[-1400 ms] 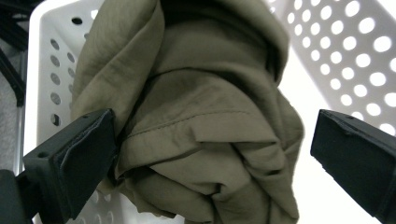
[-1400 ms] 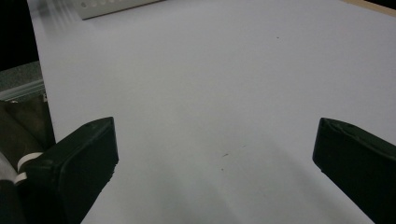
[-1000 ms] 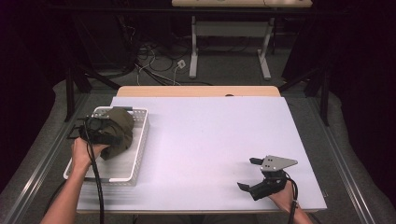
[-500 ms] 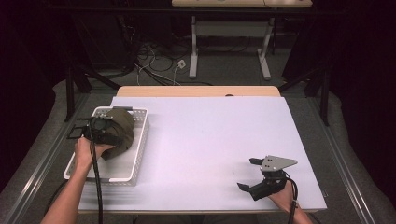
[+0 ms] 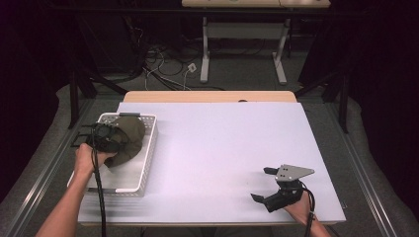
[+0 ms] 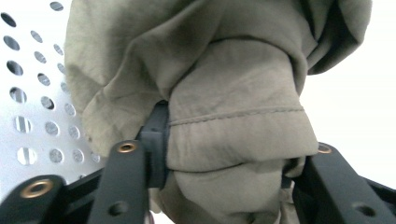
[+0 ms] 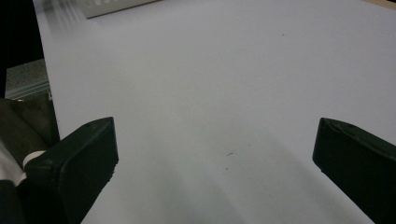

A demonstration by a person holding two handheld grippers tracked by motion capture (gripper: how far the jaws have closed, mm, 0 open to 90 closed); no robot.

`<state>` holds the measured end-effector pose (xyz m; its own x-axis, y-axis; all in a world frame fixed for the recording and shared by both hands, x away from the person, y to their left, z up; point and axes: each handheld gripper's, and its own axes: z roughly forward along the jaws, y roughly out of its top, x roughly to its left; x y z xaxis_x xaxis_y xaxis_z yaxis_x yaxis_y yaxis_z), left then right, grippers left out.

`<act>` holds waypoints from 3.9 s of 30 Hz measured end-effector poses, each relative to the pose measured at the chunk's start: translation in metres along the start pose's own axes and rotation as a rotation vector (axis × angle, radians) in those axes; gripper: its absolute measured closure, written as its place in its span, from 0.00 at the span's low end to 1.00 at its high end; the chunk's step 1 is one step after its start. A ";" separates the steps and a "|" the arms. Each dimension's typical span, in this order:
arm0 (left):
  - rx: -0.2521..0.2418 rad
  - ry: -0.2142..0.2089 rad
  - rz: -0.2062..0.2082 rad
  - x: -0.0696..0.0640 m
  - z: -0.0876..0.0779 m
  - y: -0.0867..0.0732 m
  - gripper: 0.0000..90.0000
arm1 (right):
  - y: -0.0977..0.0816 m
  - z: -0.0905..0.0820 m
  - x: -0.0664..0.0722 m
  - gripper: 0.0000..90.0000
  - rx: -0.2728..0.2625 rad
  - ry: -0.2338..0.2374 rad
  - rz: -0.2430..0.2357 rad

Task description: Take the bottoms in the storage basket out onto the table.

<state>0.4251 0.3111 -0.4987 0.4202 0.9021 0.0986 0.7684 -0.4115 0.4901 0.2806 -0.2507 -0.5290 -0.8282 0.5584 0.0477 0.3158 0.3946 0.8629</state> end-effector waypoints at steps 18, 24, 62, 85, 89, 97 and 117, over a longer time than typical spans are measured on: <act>-0.001 -0.047 0.114 0.016 -0.037 0.011 0.66 | -0.001 0.000 -0.001 0.00 0.004 0.005 0.001; -0.011 -0.067 0.138 0.018 -0.059 0.016 0.65 | -0.001 0.000 -0.001 0.00 0.005 0.000 0.002; -0.152 -0.311 0.407 -0.124 -0.090 0.089 0.65 | -0.002 -0.001 -0.004 0.00 -0.002 -0.016 0.001; -0.100 -0.403 0.428 -0.203 -0.032 0.089 0.64 | -0.002 0.001 -0.005 0.00 0.017 -0.013 0.006; -0.103 -0.401 0.427 -0.212 -0.025 0.085 0.64 | -0.002 0.002 -0.005 0.00 0.022 -0.019 0.012; -0.129 -0.423 0.386 -0.225 -0.009 0.075 0.62 | 0.000 0.005 -0.006 0.00 0.044 -0.021 0.025; -0.218 -0.380 0.342 -0.234 0.003 0.043 0.16 | 0.021 0.028 -0.011 0.00 0.112 -0.015 0.036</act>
<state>0.3612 0.0817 -0.5033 0.8038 0.5947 -0.0156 0.4566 -0.5999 0.6570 0.3094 -0.2288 -0.5254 -0.8086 0.5843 0.0687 0.3954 0.4532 0.7989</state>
